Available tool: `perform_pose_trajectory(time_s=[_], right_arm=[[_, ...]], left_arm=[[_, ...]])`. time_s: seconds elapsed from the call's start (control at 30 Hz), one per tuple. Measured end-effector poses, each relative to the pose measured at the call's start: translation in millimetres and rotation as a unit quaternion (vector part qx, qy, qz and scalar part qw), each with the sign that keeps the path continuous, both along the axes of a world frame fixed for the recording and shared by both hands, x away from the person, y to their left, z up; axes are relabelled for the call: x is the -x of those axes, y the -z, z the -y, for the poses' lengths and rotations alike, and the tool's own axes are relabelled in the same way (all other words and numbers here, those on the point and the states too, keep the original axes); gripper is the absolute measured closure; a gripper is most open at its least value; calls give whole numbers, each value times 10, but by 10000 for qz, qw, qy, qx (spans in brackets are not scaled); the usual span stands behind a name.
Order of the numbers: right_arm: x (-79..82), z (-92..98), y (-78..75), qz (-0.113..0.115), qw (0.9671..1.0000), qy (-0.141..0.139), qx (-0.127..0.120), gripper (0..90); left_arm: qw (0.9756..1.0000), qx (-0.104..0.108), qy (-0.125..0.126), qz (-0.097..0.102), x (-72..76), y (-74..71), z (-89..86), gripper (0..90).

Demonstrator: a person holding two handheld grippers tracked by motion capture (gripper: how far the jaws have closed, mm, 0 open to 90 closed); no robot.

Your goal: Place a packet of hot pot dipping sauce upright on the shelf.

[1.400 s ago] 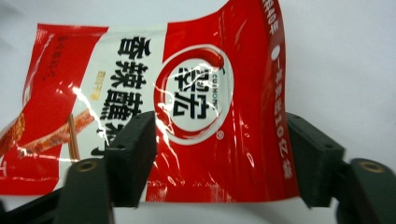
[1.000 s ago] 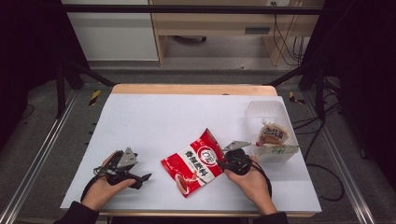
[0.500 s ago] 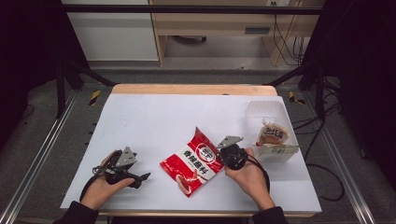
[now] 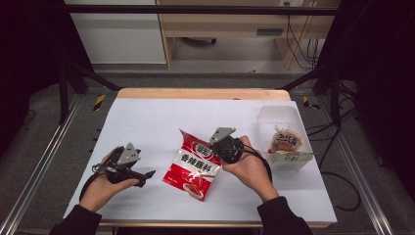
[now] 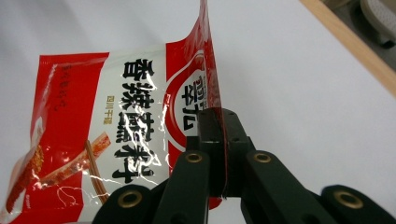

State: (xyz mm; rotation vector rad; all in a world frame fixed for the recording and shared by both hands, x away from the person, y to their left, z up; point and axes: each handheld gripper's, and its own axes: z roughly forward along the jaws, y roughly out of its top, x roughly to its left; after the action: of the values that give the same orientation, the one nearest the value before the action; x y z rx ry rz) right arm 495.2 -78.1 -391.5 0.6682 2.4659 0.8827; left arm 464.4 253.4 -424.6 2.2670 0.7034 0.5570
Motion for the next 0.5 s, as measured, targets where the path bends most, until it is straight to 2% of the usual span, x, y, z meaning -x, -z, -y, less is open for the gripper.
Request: perform_pose_trajectory(time_s=[0.2,0.5], right_arm=[[-3,-155,-153,203,9993,-305,117,900],[17,-283,-314,392,9978,-523,127,900]], left_arm=[[9999,-102,-14,135,-84,-164,29,94],[9993,-212,83,289,-165,-394,98,96]])
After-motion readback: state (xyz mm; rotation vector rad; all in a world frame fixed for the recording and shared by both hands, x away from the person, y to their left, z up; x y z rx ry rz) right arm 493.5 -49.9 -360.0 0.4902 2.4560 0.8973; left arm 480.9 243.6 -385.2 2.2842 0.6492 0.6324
